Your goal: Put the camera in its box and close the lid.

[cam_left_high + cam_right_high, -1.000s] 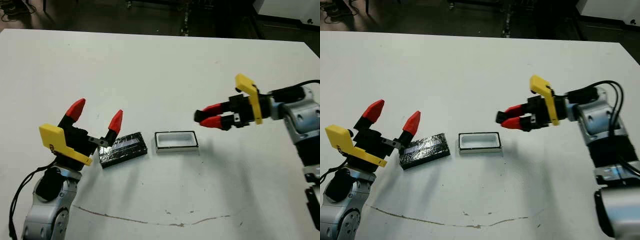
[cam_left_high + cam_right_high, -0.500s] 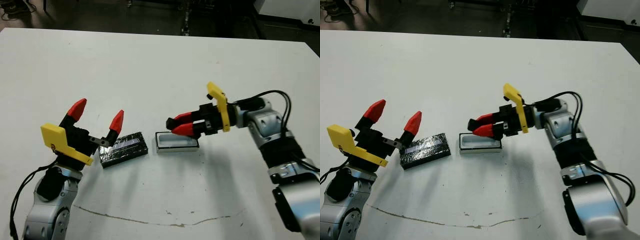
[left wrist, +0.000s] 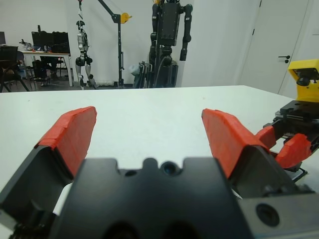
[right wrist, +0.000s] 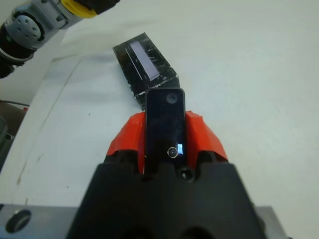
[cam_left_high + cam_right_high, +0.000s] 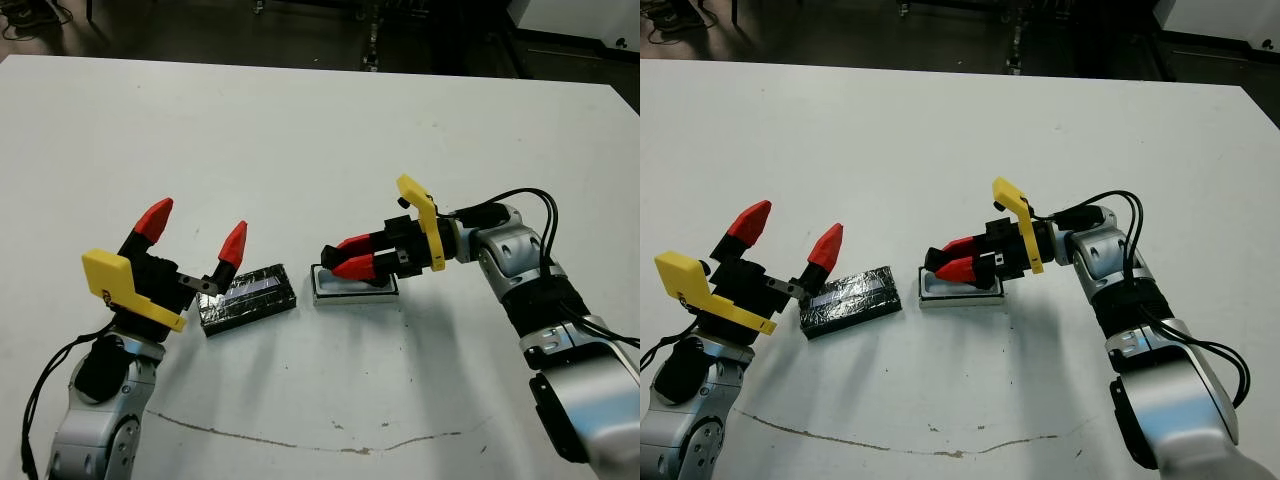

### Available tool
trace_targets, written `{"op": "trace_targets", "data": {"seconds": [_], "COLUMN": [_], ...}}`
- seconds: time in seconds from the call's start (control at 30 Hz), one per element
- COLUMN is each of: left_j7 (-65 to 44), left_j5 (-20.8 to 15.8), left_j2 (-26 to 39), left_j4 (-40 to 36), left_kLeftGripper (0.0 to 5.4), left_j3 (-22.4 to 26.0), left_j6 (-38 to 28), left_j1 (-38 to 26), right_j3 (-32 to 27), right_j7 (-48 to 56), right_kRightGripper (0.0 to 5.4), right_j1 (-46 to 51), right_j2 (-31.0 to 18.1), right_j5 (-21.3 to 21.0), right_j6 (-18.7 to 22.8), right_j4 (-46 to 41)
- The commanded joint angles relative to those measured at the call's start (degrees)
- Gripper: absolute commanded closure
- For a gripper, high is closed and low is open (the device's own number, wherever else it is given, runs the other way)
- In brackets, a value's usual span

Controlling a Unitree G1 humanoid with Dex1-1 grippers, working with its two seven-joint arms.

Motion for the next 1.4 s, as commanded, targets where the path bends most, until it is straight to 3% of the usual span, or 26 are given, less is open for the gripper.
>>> {"op": "trace_targets", "data": {"seconds": [0.03,0.5,1.07,1.4], "left_j7": [-0.42,-0.59,-0.85,-0.52], "left_j5": [0.14,-0.48,-0.21,-0.03], "left_j2": [0.01,-0.18,0.11,-0.01], "left_j4": [0.86,1.10,1.36,1.03], "left_kLeftGripper": [0.00,0.00,0.00,0.00], "left_j3": [-0.04,-0.17,-0.21,-0.30], "left_j6": [-0.37,-0.48,-0.63,-0.56], "left_j1": [0.84,1.01,0.93,0.96], "right_j3": [0.29,0.69,1.48,1.84], "right_j7": [0.47,0.82,2.23,2.49], "right_kRightGripper": [3.74,3.74,3.74,3.74], "right_j1": [-1.20,-1.79,-0.31,0.28], "right_j2": [0.02,0.20,0.98,0.05], "right_j5": [-1.45,-3.89,-4.80,-5.07], "right_j6": [-2.60,-7.43,-8.68,-6.91], "right_j4": [1.46,4.05,4.51,4.56]}}
